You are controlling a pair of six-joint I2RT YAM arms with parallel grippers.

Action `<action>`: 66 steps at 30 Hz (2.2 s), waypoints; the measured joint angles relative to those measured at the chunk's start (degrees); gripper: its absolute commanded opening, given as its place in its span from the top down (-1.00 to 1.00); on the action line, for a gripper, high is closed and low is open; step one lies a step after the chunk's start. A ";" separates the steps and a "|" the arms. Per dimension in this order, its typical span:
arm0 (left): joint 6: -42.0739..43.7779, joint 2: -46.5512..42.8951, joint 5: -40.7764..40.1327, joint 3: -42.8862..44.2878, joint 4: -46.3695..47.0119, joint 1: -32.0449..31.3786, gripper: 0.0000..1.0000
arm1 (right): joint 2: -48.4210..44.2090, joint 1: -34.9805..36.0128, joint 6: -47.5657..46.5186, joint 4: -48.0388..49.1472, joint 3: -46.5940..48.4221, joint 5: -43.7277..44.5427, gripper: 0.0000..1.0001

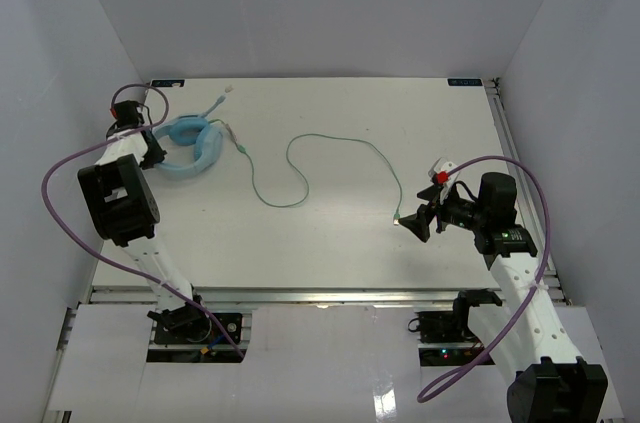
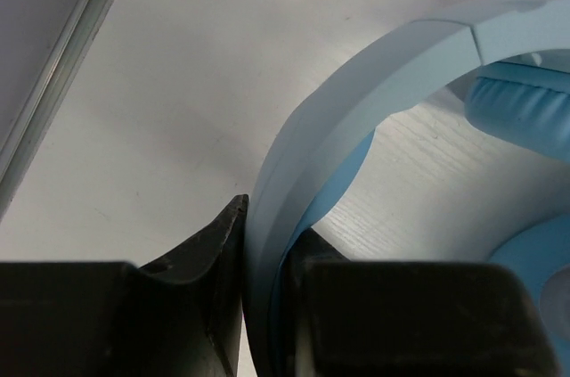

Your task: Wrap the headphones

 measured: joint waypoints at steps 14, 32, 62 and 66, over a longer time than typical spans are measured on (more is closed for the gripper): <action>-1.22 -12.82 18.93 -6.04 0.43 -8.35 1.00 | 5.68 1.18 -1.54 -3.50 3.61 -5.00 -0.80; -13.70 -25.61 32.91 3.79 -1.55 -37.37 1.00 | 30.75 8.96 46.73 52.08 15.34 -8.55 -0.81; -17.35 -28.22 27.73 8.31 -4.87 -37.43 1.00 | 47.81 24.11 49.48 72.42 19.96 -15.48 -0.77; -19.54 -28.24 27.07 8.31 -4.19 -37.43 1.00 | 57.51 26.55 66.29 83.98 22.54 -19.11 -0.54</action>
